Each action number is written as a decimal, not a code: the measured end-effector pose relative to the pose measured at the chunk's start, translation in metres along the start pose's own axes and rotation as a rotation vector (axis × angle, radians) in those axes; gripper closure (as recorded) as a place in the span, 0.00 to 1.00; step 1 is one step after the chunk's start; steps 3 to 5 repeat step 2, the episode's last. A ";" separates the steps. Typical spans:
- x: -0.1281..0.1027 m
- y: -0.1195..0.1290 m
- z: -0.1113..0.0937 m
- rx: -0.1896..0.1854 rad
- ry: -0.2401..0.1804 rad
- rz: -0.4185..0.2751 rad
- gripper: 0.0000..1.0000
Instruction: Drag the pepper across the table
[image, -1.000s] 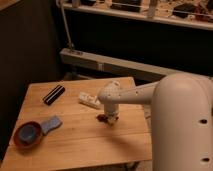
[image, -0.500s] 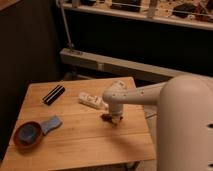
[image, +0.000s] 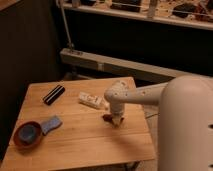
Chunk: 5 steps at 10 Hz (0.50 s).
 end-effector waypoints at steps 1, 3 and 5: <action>0.001 -0.001 -0.002 0.002 -0.003 0.005 0.20; 0.000 -0.001 -0.004 0.004 -0.006 0.012 0.20; 0.000 -0.001 -0.004 0.004 -0.006 0.012 0.20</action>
